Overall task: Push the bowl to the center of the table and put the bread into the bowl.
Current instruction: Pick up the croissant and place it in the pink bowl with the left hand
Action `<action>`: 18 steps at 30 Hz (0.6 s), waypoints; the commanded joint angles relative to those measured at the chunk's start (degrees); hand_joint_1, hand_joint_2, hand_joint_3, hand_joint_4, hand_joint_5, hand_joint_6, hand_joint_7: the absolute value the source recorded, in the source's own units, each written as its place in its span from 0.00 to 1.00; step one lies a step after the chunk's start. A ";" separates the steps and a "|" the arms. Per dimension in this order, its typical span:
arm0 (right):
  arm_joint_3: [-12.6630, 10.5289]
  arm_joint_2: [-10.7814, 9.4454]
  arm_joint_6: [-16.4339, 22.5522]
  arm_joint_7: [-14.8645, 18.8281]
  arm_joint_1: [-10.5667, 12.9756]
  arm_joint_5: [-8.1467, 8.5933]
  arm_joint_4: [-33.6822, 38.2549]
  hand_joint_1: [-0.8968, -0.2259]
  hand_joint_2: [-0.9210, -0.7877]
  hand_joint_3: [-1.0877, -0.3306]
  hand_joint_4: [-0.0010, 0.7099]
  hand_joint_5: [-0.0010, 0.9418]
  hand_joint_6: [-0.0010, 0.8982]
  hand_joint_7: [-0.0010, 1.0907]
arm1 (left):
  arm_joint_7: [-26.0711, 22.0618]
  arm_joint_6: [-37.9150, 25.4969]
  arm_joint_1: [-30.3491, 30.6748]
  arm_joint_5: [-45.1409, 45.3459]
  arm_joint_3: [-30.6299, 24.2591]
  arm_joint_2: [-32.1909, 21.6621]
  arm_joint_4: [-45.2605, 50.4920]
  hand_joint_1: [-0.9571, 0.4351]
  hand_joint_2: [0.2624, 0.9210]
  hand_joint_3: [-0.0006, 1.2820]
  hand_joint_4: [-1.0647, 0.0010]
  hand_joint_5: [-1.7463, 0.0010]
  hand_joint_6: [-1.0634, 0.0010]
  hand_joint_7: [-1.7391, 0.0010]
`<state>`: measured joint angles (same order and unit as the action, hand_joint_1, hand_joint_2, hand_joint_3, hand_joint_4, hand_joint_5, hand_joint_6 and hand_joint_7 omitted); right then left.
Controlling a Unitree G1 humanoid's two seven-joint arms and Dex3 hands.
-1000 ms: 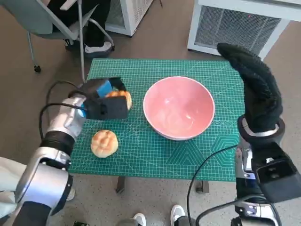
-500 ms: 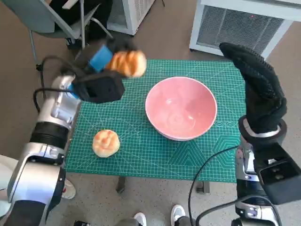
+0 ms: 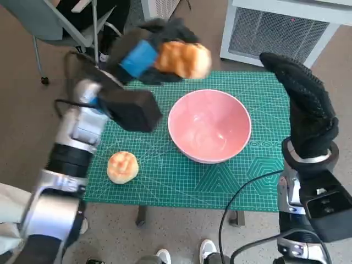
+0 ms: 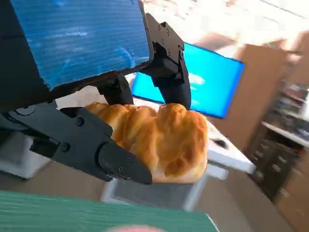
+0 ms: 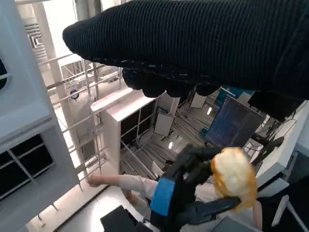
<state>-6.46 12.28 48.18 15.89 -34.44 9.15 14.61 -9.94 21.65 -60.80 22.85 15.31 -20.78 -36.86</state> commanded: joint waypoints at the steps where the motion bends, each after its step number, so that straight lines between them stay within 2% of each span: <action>1: 0.28 -0.10 0.09 0.12 1.44 -0.16 -0.23 0.54 0.00 0.41 0.39 0.01 0.00 0.60 | -1.45 0.29 0.61 1.59 2.50 2.20 -0.25 0.69 1.00 0.05 0.34 0.35 0.42 0.31; 14: 0.06 0.29 -0.06 -0.15 2.78 -0.68 -2.09 0.53 0.00 0.41 0.39 0.01 0.00 0.61 | -0.53 4.30 -1.44 5.72 8.10 8.36 -15.13 0.69 1.00 0.07 0.38 0.36 0.42 0.27; 16: -0.01 0.34 -0.13 -0.29 3.03 -0.82 -2.41 0.53 0.00 0.41 0.39 0.01 0.00 0.61 | -1.14 4.64 -1.74 6.42 9.06 8.79 -17.38 0.69 1.00 0.11 0.47 0.32 0.44 0.24; 17: -0.04 0.34 -0.18 -0.35 3.13 -0.87 -2.56 0.53 0.00 0.41 0.39 0.01 0.00 0.61 | -1.42 4.76 -1.90 6.81 9.50 8.89 -18.27 0.64 1.00 0.13 0.54 0.37 0.48 0.22; 18: -0.10 0.36 -0.21 -0.42 3.25 -0.89 -2.69 0.53 0.00 0.41 0.39 0.01 0.00 0.61 | -2.01 4.53 -1.95 7.52 10.23 8.80 -19.12 0.57 1.00 0.18 0.60 0.48 0.53 0.19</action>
<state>-6.47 12.41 48.32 15.73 -32.62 8.75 12.43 -11.02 25.57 -60.84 28.97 24.19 -12.17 -53.39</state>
